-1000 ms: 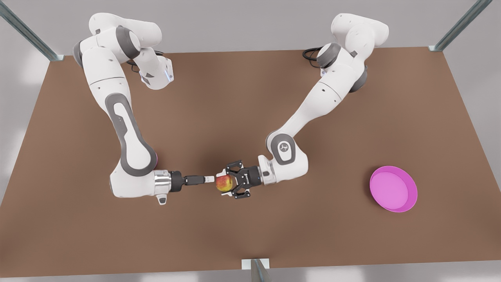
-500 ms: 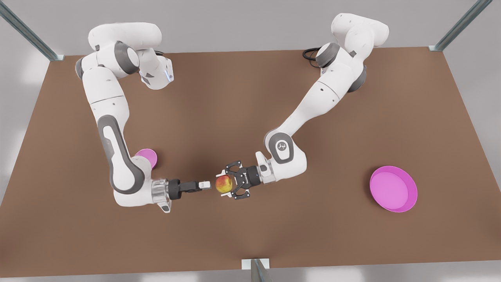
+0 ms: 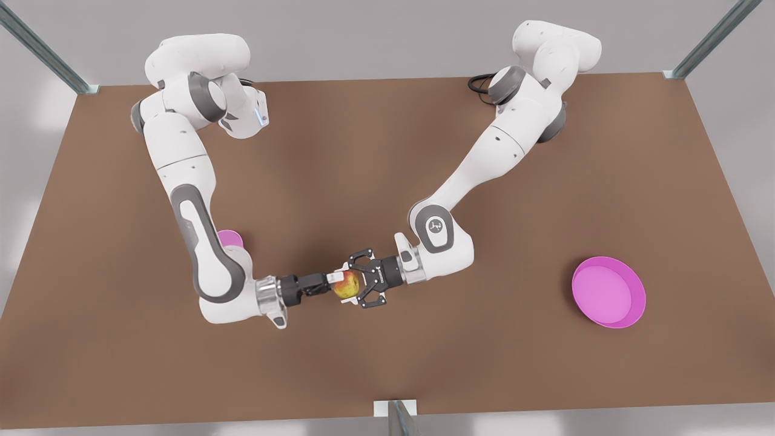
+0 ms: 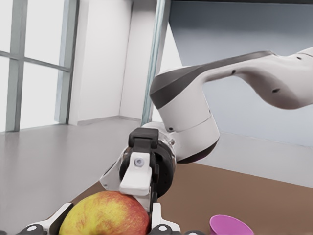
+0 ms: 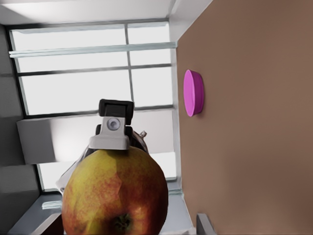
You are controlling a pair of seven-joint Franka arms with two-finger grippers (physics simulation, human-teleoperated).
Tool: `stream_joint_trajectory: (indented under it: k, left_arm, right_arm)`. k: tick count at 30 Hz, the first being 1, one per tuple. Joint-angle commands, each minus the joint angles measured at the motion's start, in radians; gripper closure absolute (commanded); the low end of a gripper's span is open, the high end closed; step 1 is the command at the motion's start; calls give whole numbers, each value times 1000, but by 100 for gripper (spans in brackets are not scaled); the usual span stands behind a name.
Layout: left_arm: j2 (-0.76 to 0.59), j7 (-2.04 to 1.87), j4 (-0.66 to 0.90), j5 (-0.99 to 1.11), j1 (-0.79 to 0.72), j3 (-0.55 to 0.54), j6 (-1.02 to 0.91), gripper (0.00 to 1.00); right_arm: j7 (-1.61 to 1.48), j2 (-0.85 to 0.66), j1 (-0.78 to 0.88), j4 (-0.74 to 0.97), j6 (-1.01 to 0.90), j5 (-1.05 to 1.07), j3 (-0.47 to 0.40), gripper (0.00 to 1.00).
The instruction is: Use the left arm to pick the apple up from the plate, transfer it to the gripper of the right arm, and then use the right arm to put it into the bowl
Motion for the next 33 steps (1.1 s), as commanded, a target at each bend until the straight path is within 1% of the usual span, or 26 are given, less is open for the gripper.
stream_joint_trajectory:
  k: [1,4,13,14,17,18,19,20,21,23,24,25,26,28,30,33]
  left_arm:
    - [-2,80,0,2,0,-1,-7,27]
    - [-2,80,0,2,2,1,-7,27]
    - [-2,80,-1,2,-2,-16,-7,27]
    - [-2,80,-1,2,-2,-16,-7,27]
    - [-2,80,0,2,-2,-16,-7,27]
    - [-2,80,0,2,-2,-16,-7,27]
    - [-2,80,0,2,-2,-16,-7,27]
    - [-2,81,0,4,-2,-16,-7,27]
    - [-2,80,0,2,-2,-16,-7,27]
    - [-2,80,0,2,0,-16,-7,27]
    - [-2,80,-1,4,0,-16,-7,23]
    - [-2,80,-1,4,0,-16,-7,9]
    - [-2,80,-1,2,2,-16,-7,1]
    - [-2,80,-1,4,5,-15,-8,1]
    - [-2,80,-1,4,6,-11,-8,1]
    - [-2,80,-1,4,8,-10,-8,0]
  right_arm:
    - [-33,-1,5,0,-1,4,2,0]
    - [-46,2,-3,9,16,54,1,0]
    - [-49,4,48,8,83,75,2,0]
    - [-49,4,54,8,120,73,2,0]
    - [-50,4,63,8,125,73,2,1]
    - [-50,2,63,8,125,72,1,27]
    - [-50,2,68,8,125,73,1,37]
    - [-50,2,68,8,125,72,1,40]
    - [-50,2,68,8,125,72,1,42]
    - [-47,-1,60,5,120,63,-1,42]
    - [-49,-1,54,5,117,60,-3,42]
    - [-50,-1,52,3,114,58,-3,42]
    - [-50,-3,52,3,114,37,-4,42]
    - [-49,-9,48,2,112,31,-6,42]
    - [-49,-9,16,0,105,-32,-1,41]
    - [-49,-15,-38,0,77,-210,1,41]
